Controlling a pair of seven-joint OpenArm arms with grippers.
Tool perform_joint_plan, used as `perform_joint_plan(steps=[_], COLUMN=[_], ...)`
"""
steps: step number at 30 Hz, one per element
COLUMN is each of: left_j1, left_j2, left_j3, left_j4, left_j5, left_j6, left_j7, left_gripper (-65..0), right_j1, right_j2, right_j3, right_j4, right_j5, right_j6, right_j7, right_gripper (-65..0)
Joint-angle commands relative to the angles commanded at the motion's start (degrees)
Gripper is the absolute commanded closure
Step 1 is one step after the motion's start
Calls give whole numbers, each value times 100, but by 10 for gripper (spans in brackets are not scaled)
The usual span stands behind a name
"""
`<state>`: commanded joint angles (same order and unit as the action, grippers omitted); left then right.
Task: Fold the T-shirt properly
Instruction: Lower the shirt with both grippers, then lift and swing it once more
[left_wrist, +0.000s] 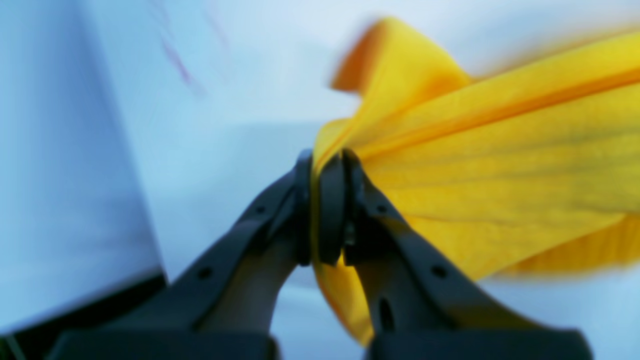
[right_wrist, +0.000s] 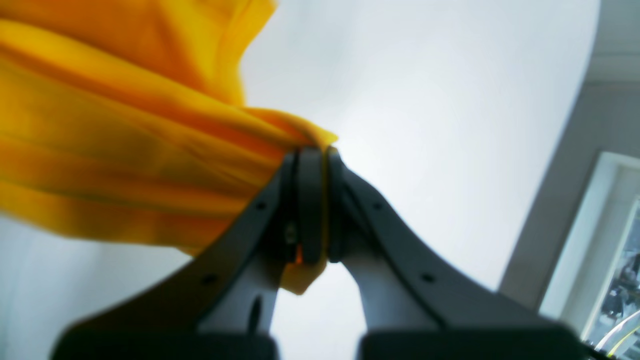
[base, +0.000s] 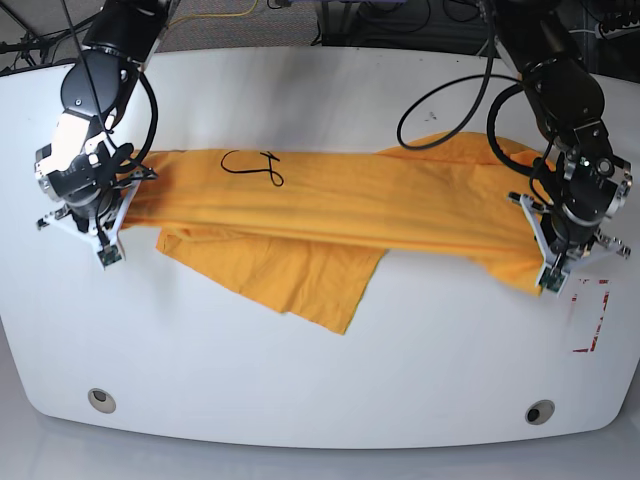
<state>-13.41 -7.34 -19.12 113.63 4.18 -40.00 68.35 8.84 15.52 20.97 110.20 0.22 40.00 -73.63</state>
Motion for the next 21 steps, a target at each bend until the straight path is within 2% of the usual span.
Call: perform_joint_plan(steps=[8, 15, 21], left_j1=[-1635, -3420, -5073], left_j2=[0, -53, -413], left_j3=[431, 580, 897], left_j4=[-352, -448, -1108], left_j5=[9, 26, 18], left_j6=[0, 0, 0], left_j7=[9, 18, 0], left_gripper=[0, 0, 0], right_j1=[1389, 2963, 4501], right_j2=[176, 589, 1055], right_j3=[-677, -1345, -2066], right_j4=[-404, -448, -457], right_j5=[0, 0, 0], right_j6=[0, 0, 0], right_j7=[-9, -167, -167], right_gripper=[0, 0, 0])
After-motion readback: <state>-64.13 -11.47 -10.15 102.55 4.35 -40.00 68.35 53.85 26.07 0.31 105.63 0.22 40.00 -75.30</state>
